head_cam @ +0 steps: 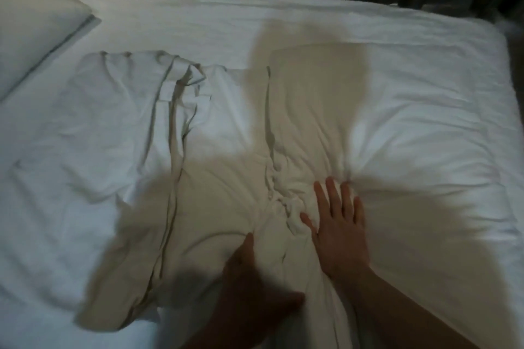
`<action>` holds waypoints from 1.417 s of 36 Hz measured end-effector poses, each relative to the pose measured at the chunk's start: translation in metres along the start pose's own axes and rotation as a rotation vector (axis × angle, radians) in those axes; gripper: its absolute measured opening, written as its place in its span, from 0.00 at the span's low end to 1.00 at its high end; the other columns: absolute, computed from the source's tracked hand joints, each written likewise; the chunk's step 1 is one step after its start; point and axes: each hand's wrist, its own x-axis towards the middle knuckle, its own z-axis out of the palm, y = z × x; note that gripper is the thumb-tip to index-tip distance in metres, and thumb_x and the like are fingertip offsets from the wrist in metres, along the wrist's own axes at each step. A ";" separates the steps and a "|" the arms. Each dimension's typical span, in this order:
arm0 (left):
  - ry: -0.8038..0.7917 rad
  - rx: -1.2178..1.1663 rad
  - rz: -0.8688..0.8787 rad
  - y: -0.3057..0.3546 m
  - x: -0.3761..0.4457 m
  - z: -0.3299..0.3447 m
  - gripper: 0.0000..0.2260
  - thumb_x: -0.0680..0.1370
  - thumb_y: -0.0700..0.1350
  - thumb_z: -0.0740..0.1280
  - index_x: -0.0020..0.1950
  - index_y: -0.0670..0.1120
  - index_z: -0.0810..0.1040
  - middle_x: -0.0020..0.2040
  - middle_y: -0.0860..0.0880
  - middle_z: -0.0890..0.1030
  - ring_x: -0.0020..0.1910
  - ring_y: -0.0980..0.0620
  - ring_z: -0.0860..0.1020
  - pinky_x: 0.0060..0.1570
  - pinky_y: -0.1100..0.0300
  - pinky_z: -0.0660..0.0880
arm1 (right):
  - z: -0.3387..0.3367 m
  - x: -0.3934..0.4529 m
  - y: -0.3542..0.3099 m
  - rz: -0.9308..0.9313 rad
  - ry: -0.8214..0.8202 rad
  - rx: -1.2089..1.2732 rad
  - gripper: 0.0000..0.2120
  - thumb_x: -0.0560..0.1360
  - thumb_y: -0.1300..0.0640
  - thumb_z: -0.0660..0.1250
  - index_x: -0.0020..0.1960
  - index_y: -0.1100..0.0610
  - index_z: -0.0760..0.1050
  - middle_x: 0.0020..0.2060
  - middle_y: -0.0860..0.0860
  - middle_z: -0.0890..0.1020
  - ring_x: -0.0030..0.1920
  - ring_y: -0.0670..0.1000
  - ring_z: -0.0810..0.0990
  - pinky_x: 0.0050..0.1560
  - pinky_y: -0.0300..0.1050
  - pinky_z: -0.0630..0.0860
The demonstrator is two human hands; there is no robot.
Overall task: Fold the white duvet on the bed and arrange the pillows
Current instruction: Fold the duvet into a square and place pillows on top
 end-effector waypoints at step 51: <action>0.130 -0.650 -0.126 0.030 -0.017 0.019 0.12 0.53 0.40 0.65 0.35 0.41 0.77 0.30 0.48 0.78 0.36 0.47 0.75 0.35 0.60 0.72 | -0.147 -0.105 0.168 0.642 0.120 0.440 0.46 0.68 0.27 0.60 0.78 0.52 0.58 0.75 0.58 0.63 0.73 0.63 0.64 0.73 0.59 0.61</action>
